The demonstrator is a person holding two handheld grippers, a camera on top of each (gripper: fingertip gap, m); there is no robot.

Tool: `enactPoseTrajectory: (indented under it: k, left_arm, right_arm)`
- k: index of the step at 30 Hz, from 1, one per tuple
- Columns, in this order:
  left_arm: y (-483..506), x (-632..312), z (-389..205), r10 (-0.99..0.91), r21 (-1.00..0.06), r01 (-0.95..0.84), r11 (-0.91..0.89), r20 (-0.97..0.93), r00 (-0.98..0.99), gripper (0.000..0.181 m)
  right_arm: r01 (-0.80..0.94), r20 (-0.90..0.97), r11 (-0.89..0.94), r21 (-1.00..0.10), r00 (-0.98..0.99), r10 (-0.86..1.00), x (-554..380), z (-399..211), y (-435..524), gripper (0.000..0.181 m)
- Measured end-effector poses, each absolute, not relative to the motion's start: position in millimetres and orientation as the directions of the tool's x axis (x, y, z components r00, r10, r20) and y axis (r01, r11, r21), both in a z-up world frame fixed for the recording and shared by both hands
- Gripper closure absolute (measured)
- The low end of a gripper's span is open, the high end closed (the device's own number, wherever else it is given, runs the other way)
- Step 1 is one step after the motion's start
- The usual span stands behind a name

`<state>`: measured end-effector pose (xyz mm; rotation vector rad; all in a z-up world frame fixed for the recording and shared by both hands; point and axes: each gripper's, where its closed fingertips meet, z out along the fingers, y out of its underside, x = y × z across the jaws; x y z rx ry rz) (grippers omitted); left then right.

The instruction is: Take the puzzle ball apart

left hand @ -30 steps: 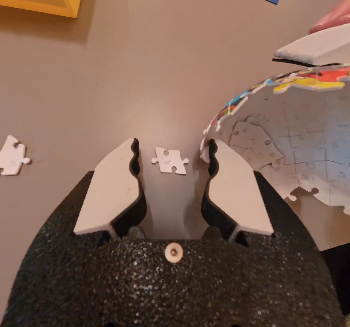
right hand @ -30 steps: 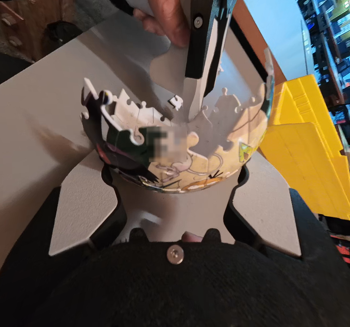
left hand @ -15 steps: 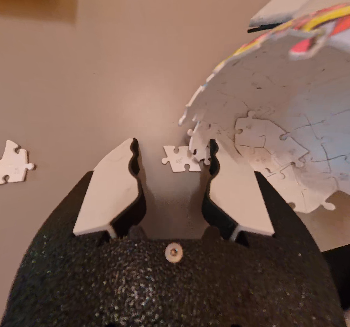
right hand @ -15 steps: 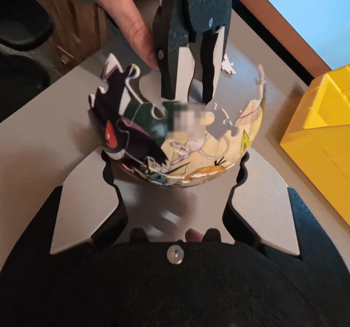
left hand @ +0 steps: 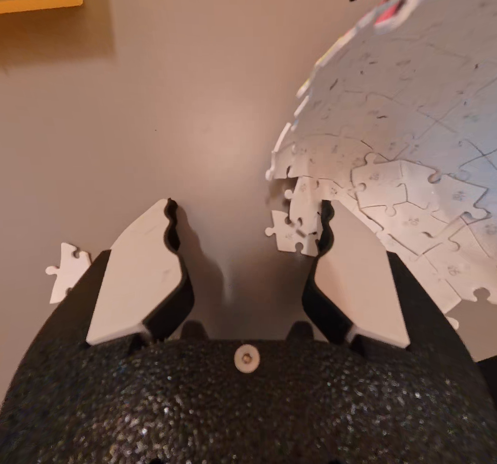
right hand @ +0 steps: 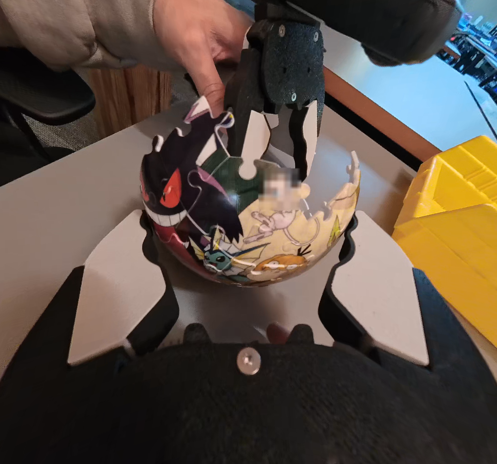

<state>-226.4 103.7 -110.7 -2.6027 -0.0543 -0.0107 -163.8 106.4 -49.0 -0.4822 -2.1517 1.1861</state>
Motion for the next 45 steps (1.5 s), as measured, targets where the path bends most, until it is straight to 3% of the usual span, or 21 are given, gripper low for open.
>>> enactPoseTrajectory:
  k: [10, 17, 28, 33, 36, 39, 45]
  left_arm:
    - [113.3, -231.6, -107.1, 0.024, -0.590, 0.056, -0.805, 0.062, 0.998, 0.088]
    - [144.5, -203.0, -105.4, -0.130, -0.574, -0.095, -0.813, 0.021, 0.991, 0.091]
    - [156.6, -203.8, -109.8, -0.182, -0.573, -0.138, -0.808, 0.020, 0.983, 0.086]
    - [157.5, -204.0, -109.4, -0.178, -0.575, -0.131, -0.808, 0.026, 0.984, 0.086]
    - [157.4, -204.2, -109.8, -0.180, -0.580, -0.136, -0.803, 0.020, 0.983, 0.086]
    - [157.9, -204.2, -109.6, -0.174, -0.585, -0.127, -0.801, 0.025, 0.984, 0.087]
    - [157.0, -203.7, -109.5, -0.163, -0.583, -0.118, -0.804, 0.024, 0.986, 0.088]
  right_arm:
    - [0.215, 0.241, 0.562, -0.799, -0.742, 0.626, -161.7, -51.2, 125.5, 0.052]
    - [0.253, 0.232, 0.530, -0.809, -0.692, 0.684, -134.4, -43.9, 142.8, 0.057]
    - [0.093, 0.337, 0.505, -0.858, -0.640, 0.690, -136.8, -46.5, 150.2, 0.045]
    - [0.168, 0.355, 0.540, -0.825, -0.590, 0.725, -137.1, -64.5, 171.3, 0.051]
    - [0.214, 0.378, 0.544, -0.812, -0.517, 0.768, -143.9, -66.4, 181.6, 0.040]
    - [0.250, 0.333, 0.552, -0.795, -0.581, 0.743, -139.0, -74.9, 170.3, 0.053]
    - [0.135, 0.454, 0.618, -0.775, -0.561, 0.692, -148.1, -66.5, 151.9, 0.049]
